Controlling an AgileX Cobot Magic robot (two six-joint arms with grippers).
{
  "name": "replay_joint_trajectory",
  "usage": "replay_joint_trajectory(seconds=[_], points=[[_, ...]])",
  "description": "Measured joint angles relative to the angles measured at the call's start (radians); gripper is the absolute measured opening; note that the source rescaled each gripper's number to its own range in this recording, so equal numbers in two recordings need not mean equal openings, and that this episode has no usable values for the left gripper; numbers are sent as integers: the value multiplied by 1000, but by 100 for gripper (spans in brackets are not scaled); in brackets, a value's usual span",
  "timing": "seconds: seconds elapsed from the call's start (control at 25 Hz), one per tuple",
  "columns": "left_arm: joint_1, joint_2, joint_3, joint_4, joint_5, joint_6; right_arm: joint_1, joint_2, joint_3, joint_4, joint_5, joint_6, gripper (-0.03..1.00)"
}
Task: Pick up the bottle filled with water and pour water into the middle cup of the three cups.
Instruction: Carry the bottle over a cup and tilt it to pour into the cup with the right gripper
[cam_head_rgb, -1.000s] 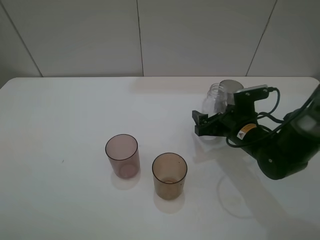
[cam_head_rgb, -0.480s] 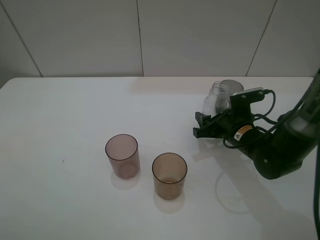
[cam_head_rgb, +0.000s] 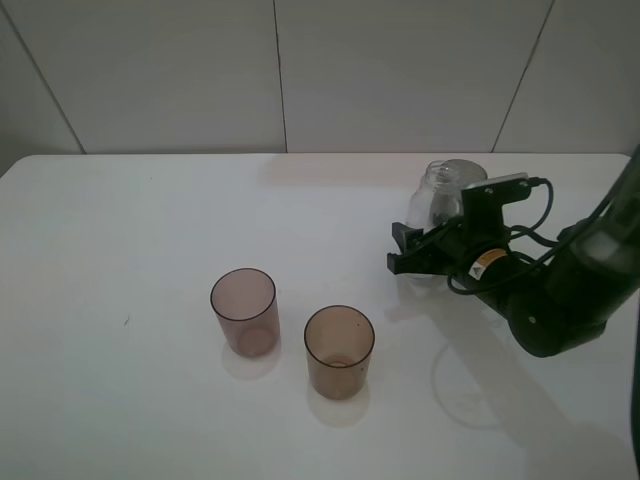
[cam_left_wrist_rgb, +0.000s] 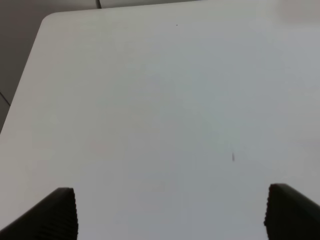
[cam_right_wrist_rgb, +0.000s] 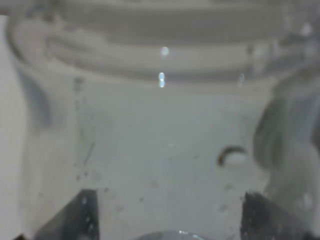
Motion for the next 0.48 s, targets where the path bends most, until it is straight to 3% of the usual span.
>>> replay_joint_trajectory(seconds=[0.24,0.48], points=[[0,0,0,0,0,0,0,-220,99,49,71,-100,3],[0,0,0,0,0,0,0,-480,186,49,364,-244,3]])
